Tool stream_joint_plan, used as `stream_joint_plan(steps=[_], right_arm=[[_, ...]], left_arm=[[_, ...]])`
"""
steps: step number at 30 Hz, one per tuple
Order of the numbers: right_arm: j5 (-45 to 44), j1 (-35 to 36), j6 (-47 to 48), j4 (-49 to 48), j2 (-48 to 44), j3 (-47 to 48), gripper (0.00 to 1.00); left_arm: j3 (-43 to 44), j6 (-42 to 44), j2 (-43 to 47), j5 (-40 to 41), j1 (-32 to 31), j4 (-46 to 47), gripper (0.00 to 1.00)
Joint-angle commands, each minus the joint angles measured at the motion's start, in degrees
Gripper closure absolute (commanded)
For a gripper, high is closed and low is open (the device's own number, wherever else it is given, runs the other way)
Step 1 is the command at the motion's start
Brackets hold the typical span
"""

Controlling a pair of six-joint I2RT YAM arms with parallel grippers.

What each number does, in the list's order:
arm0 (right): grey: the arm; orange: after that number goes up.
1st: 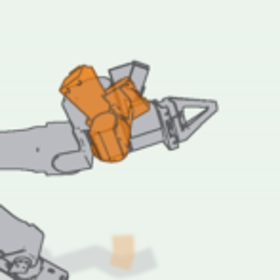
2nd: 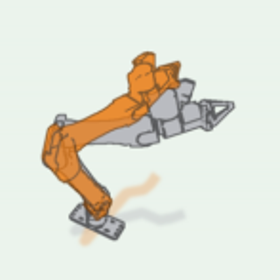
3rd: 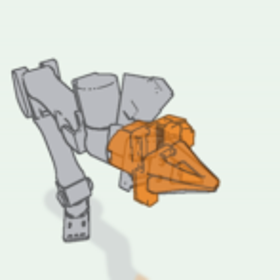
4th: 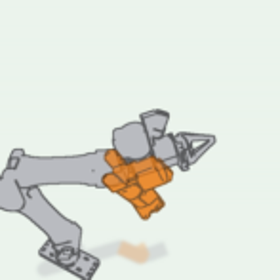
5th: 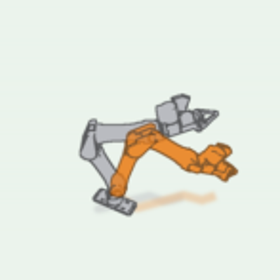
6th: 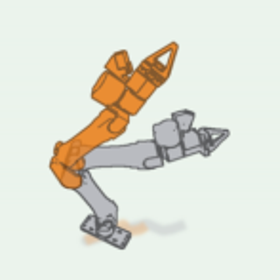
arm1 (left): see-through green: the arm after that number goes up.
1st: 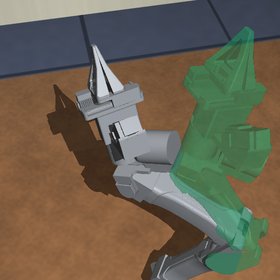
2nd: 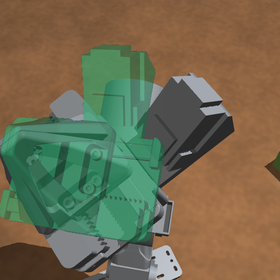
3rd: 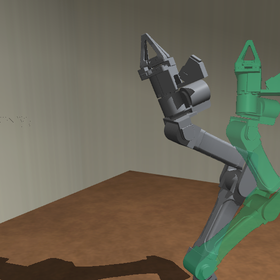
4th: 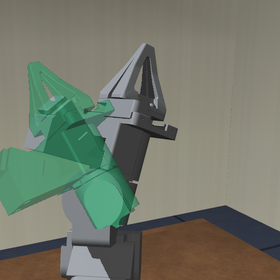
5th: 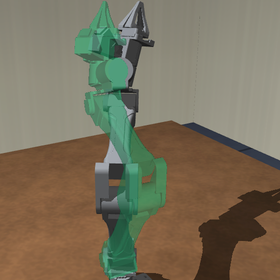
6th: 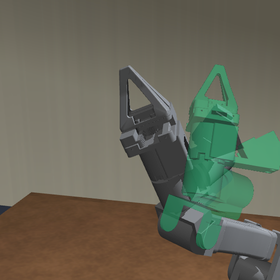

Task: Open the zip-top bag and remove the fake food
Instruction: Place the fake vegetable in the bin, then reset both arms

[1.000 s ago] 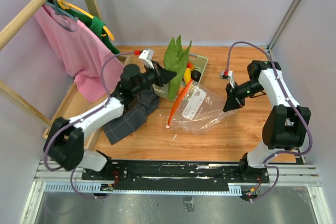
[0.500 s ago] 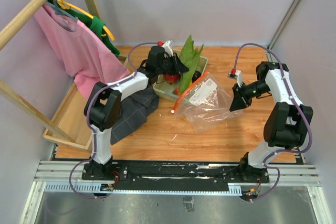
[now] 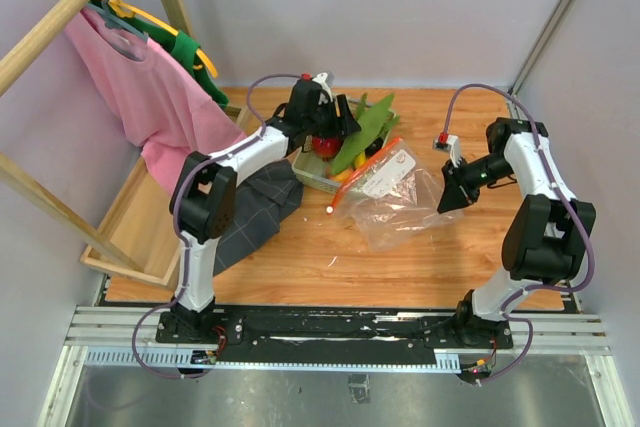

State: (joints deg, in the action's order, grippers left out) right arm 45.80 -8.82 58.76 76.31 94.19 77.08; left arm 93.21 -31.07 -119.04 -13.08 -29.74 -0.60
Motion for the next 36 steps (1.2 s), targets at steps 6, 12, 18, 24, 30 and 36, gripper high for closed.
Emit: stream_joint_plan(steps=[6, 12, 18, 24, 30, 36], right_arm=[[-4.25, -1.45, 3.28, 5.46, 2.66, 6.05, 0.86], [-9.07, -0.08, 3.65, 8.85, 4.47, 11.48, 0.86], [-17.52, 0.43, 2.98, 11.79, 6.90, 15.14, 0.86], [-27.56, 0.62, -0.38, 10.21, 9.18, 19.20, 0.79], [-33.03, 1.32, -6.61, 2.42, 14.80, 23.12, 0.71], [-31.04, 1.79, -11.51, -8.71, 10.43, 19.39, 0.31]], left_arm=[[-9.78, 4.74, 22.09, 0.78, 0.29, 7.32, 0.25], [-24.16, -6.22, 35.64, -8.44, 0.23, 20.93, 0.01], [-27.57, -19.23, 41.33, -12.86, -1.45, 21.77, 0.01], [-22.15, -18.94, 45.73, 2.94, -13.91, 10.71, 0.01], [-15.53, -25.50, 46.64, 12.11, -25.82, 7.58, 0.01], [-9.32, -29.89, 46.08, 19.07, -33.77, 1.93, 0.01]])
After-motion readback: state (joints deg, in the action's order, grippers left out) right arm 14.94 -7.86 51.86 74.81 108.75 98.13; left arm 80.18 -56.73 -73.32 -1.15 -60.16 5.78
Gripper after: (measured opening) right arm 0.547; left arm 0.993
